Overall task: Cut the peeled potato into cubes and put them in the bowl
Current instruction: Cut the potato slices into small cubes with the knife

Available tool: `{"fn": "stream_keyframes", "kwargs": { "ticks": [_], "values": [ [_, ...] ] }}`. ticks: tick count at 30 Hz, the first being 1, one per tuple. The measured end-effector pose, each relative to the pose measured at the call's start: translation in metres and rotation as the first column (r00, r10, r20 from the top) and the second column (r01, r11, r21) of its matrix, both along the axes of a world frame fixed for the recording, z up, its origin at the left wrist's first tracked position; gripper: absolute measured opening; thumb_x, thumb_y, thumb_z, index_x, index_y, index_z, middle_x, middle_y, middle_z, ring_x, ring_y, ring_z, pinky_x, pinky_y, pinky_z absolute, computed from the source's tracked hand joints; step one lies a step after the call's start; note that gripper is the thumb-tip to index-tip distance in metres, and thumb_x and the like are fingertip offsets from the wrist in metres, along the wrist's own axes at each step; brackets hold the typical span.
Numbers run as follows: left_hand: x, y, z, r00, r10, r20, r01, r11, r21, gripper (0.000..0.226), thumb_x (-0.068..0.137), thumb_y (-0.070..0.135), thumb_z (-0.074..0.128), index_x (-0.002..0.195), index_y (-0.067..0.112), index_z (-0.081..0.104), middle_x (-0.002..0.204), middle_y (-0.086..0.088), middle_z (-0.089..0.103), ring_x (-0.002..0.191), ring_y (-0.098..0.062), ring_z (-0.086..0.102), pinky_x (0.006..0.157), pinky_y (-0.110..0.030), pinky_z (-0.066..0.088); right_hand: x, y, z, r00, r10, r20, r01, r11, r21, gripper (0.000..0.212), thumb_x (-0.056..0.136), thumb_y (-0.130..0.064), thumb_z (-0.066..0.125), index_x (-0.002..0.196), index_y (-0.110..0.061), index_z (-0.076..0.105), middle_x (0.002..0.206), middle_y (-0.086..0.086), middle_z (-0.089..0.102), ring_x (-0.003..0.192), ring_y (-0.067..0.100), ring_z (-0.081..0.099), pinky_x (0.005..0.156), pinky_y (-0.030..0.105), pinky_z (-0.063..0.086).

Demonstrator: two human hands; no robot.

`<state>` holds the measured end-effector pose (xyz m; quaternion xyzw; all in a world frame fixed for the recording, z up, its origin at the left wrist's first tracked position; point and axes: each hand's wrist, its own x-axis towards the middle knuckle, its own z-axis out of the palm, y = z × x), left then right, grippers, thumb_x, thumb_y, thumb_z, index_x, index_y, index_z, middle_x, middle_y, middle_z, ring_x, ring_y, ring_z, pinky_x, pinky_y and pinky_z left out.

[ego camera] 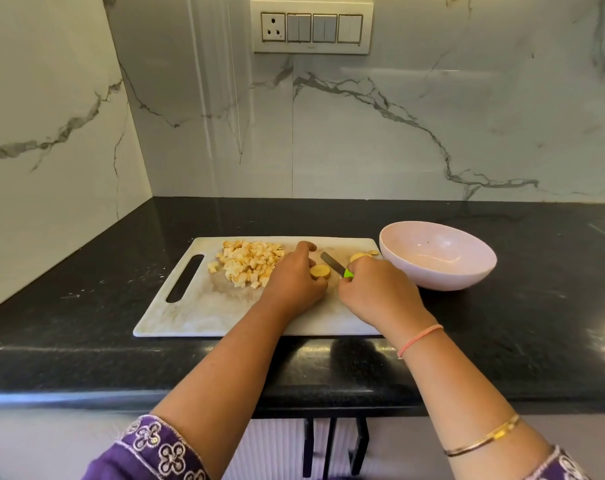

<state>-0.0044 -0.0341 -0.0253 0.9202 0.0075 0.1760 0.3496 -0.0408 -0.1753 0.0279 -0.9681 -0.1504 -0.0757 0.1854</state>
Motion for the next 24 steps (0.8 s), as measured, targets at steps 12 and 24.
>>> {"fn": "stream_keyframes", "kwargs": {
  "ticks": [12,24],
  "values": [
    [-0.001,-0.004,0.001,1.000,0.008,0.012,-0.007,0.998,-0.060,0.052,0.083,0.016,0.064,0.129,0.014,0.040,0.102,-0.005,0.061,0.086,-0.020,0.059,0.069,-0.030,0.048,-0.012,0.019,0.012,0.999,0.050,-0.013,-0.052,0.986,-0.161,0.010,0.092,-0.017,0.045,0.094,-0.015,0.055,0.071,-0.001,0.043,0.075,0.021,0.047,0.065,0.029,0.041],
    [0.002,0.002,-0.003,0.999,0.049,-0.011,-0.049,0.998,-0.043,0.056,0.086,0.016,0.064,0.132,0.017,0.031,0.113,-0.004,0.059,0.091,-0.015,0.055,0.073,-0.023,0.041,-0.049,0.006,0.024,0.994,0.106,-0.037,-0.112,0.957,-0.266,0.010,0.093,-0.022,0.044,0.084,-0.018,0.043,0.066,-0.004,0.036,0.070,0.018,0.044,0.064,0.029,0.038]
  ]
}}
